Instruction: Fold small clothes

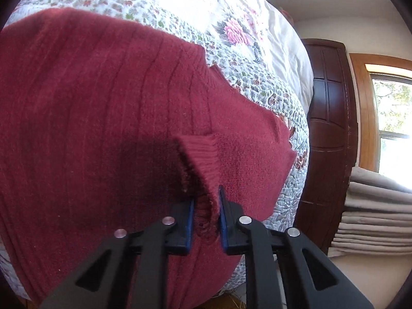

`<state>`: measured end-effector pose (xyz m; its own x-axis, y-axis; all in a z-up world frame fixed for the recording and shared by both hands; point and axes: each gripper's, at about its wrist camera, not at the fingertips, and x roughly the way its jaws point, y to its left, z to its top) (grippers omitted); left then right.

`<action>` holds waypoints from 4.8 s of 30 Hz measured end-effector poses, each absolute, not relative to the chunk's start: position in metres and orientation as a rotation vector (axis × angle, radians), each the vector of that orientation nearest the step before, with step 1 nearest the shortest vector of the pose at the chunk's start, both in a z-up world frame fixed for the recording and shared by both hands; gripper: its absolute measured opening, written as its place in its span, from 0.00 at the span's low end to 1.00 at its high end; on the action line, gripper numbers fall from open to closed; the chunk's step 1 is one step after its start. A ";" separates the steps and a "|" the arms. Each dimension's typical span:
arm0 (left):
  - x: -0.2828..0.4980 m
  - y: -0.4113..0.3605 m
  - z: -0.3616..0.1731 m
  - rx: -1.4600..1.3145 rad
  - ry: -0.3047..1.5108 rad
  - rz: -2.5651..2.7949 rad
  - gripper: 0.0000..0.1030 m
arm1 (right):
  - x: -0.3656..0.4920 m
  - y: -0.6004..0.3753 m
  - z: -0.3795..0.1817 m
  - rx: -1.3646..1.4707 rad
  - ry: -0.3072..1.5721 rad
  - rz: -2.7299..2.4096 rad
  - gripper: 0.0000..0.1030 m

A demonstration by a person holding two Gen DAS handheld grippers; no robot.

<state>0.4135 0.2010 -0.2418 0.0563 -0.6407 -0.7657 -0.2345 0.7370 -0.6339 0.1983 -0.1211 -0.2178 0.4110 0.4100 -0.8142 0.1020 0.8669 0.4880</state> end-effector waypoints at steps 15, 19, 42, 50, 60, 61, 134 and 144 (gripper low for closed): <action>0.428 0.286 -0.095 -0.642 1.190 -0.490 0.10 | 0.189 -0.115 -0.211 0.510 1.144 0.198 0.52; 0.435 0.332 -0.142 -0.689 1.254 -0.394 0.10 | 0.190 -0.110 -0.214 0.507 1.154 0.206 0.52; 0.397 0.353 -0.208 -0.619 1.225 -0.118 0.29 | 0.188 -0.112 -0.209 0.498 1.159 0.188 0.53; 0.402 0.315 -0.246 -0.617 1.291 -0.186 0.37 | 0.187 -0.109 -0.198 0.480 1.135 0.206 0.53; 0.296 0.434 -0.211 -0.836 1.053 0.012 0.71 | 0.191 -0.105 -0.188 0.489 1.109 0.266 0.55; 0.275 0.456 -0.210 -0.876 1.013 0.057 0.74 | 0.193 -0.101 -0.188 0.487 1.109 0.280 0.55; 0.323 0.135 -0.190 -0.394 1.124 -0.402 0.51 | 0.243 -0.231 -0.203 0.857 1.114 0.377 0.73; 0.183 0.271 -0.190 -0.643 1.074 -0.147 0.58 | 0.390 -0.188 -0.276 0.961 1.308 0.515 0.48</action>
<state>0.1834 0.2709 -0.1903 0.4860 -0.4128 -0.7703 -0.1910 0.8099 -0.5545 0.3896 -0.1880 -0.2763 0.2290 0.7900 -0.5687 0.1907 0.5365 0.8221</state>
